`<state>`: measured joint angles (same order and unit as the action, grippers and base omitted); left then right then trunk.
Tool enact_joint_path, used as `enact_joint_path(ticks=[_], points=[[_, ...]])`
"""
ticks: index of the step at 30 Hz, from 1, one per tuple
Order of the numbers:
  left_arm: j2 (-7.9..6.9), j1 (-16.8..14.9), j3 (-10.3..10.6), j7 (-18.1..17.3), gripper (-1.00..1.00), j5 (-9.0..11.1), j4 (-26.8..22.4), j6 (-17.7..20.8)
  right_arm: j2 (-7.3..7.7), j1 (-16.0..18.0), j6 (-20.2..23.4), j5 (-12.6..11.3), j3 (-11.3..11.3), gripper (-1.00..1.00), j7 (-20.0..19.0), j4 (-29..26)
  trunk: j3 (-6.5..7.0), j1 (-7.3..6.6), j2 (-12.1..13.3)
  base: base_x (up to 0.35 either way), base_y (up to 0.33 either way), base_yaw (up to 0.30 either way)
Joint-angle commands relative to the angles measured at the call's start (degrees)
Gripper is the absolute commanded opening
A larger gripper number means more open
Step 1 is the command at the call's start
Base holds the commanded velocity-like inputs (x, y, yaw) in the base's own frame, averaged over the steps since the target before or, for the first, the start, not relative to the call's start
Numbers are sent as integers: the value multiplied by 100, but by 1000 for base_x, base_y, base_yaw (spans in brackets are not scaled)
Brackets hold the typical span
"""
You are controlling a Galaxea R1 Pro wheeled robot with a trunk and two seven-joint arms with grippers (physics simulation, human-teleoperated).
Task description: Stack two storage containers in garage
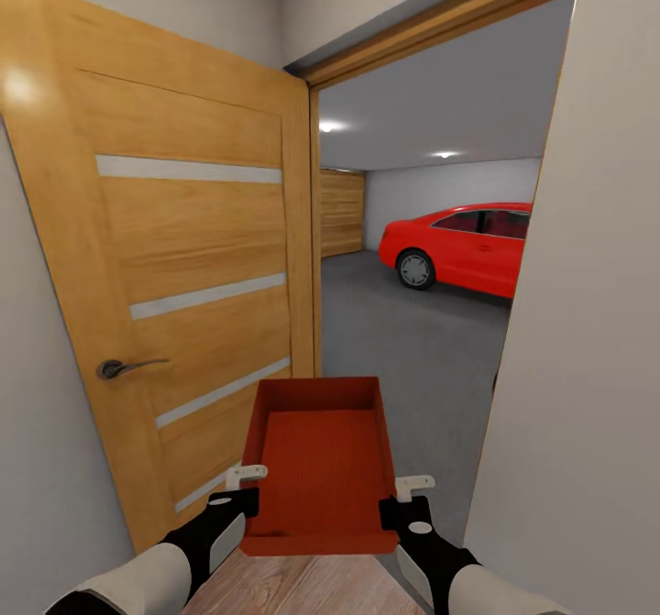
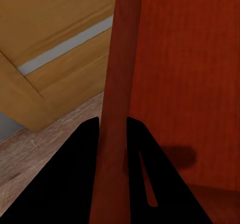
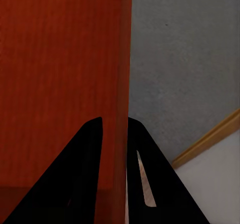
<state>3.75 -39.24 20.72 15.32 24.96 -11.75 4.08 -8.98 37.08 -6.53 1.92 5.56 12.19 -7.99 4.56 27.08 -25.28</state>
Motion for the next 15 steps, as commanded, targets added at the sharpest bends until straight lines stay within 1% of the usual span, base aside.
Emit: enact_joint_path(ticks=[1, 13, 14, 15], points=[[-6, -5, 15, 59, -100, -3, -45, 41, 9, 0, -6, -14, 75, -100, 47, 43, -2, 2, -5, 0, 0, 0], [-6, -5, 27, 59, -100, 8, -35, 40, 8, 0, -6, 314, -251, -100, 43, 43, -2, 2, -5, 0, 0, 0], [-6, -5, -947, 59, -100, -993, -59, 40, 6, 0, -6, -429, 215, -100, 44, 43, -2, 2, -5, 0, 0, 0], [-6, -5, -947, 59, -100, -993, -60, 40, 5, 0, -6, -429, 214, -100, 45, 43, -2, 2, -5, 0, 0, 0]])
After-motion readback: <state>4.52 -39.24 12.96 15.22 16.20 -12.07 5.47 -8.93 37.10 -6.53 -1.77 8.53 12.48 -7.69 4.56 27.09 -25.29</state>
